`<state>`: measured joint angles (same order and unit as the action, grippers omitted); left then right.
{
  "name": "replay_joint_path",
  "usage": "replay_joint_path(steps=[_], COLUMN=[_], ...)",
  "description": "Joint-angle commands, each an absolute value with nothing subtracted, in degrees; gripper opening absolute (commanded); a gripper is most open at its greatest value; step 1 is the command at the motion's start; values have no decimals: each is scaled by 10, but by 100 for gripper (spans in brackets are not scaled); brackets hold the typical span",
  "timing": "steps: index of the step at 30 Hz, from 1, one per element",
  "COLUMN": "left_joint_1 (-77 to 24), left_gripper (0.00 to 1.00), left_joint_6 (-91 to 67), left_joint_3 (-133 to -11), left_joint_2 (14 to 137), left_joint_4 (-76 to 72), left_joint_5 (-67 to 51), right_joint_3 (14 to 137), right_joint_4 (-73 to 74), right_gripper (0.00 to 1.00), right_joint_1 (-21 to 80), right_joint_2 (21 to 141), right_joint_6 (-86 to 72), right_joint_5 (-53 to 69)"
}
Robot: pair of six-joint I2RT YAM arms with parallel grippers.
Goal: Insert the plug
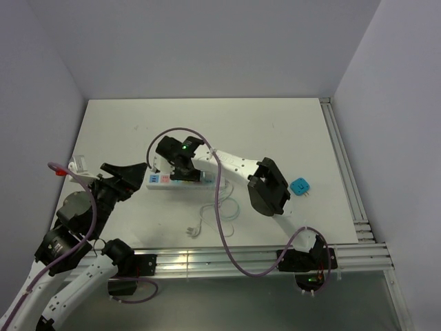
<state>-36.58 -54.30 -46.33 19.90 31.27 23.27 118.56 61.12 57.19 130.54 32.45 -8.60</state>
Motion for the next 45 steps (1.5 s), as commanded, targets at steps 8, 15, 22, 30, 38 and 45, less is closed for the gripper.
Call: replay_joint_path(steps=[8, 15, 22, 30, 38, 45], left_joint_1=[-364, -365, -364, -364, -364, -364], left_gripper=[82, 82, 83, 82, 82, 82], left_joint_6=[-541, -544, -541, -545, -542, -543], left_joint_3=[-469, -465, -470, -472, -473, -477], left_joint_2=[195, 195, 196, 198, 199, 208], left_joint_4=[299, 298, 301, 302, 302, 299], left_joint_5=[227, 228, 231, 229, 230, 221], right_joint_3=[1180, 1144, 1012, 1048, 864, 896], right_joint_4=[645, 614, 502, 539, 371, 409], right_gripper=[0, 0, 0, 0, 0, 0], right_joint_1=[564, 560, 548, 530, 533, 532], right_joint_2=[1395, 1397, 1334, 1407, 1326, 1368], right_joint_6=[331, 294, 253, 243, 187, 173], right_joint_5=[77, 66, 116, 164, 157, 162])
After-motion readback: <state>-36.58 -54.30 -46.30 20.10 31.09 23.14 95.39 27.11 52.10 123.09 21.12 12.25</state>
